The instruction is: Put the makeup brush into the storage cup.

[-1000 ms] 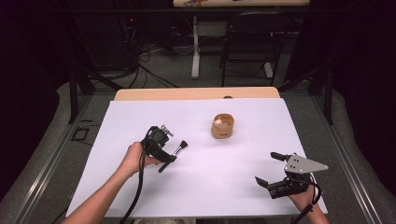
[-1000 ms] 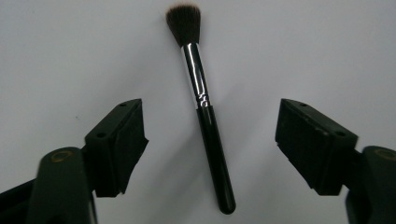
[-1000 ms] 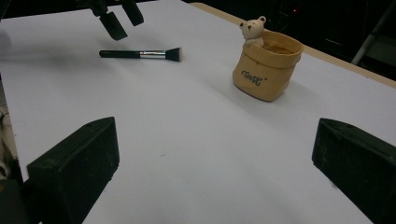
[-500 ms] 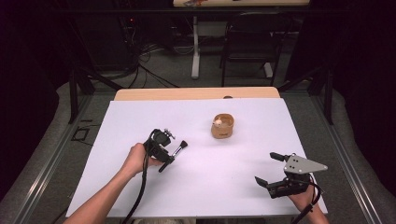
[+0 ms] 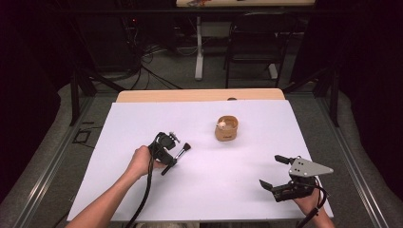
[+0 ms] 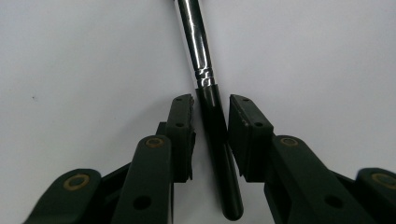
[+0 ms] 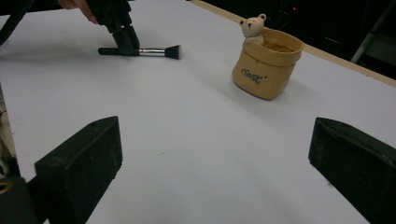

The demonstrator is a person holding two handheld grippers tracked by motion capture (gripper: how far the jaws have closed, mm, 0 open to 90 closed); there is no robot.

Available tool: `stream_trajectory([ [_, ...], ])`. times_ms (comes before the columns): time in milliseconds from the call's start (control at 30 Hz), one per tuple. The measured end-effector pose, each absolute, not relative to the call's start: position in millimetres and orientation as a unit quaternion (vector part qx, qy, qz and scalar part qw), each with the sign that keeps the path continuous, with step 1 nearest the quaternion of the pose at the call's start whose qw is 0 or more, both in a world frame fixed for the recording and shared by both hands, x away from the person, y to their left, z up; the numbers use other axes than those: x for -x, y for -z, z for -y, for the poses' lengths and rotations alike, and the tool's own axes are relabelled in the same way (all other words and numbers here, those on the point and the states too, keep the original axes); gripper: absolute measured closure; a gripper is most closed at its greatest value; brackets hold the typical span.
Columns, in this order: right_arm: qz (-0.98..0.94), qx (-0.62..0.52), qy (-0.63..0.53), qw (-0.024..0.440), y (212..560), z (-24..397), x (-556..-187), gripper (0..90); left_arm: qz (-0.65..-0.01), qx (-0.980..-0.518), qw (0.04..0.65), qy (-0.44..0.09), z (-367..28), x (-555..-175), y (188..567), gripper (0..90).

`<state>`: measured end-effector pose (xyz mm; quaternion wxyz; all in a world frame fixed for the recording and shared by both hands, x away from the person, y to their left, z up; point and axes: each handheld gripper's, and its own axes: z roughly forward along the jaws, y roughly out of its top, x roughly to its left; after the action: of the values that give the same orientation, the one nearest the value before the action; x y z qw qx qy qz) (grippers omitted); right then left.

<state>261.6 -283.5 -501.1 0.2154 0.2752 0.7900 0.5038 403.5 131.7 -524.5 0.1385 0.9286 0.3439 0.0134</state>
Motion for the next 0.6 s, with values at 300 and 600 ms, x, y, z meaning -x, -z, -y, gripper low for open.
stream_trajectory([
  [300,-0.791,-0.276,-0.503,0.215,501.3,283.4,-261.7,2.3,-0.343,-0.930,0.129,-0.021,-130.5,-403.5,526.9,76.9],
  [600,-0.792,-0.277,-0.501,0.213,501.6,283.0,-262.1,2.3,-0.332,-0.933,0.135,-0.030,-131.3,-401.2,527.7,78.7],
])
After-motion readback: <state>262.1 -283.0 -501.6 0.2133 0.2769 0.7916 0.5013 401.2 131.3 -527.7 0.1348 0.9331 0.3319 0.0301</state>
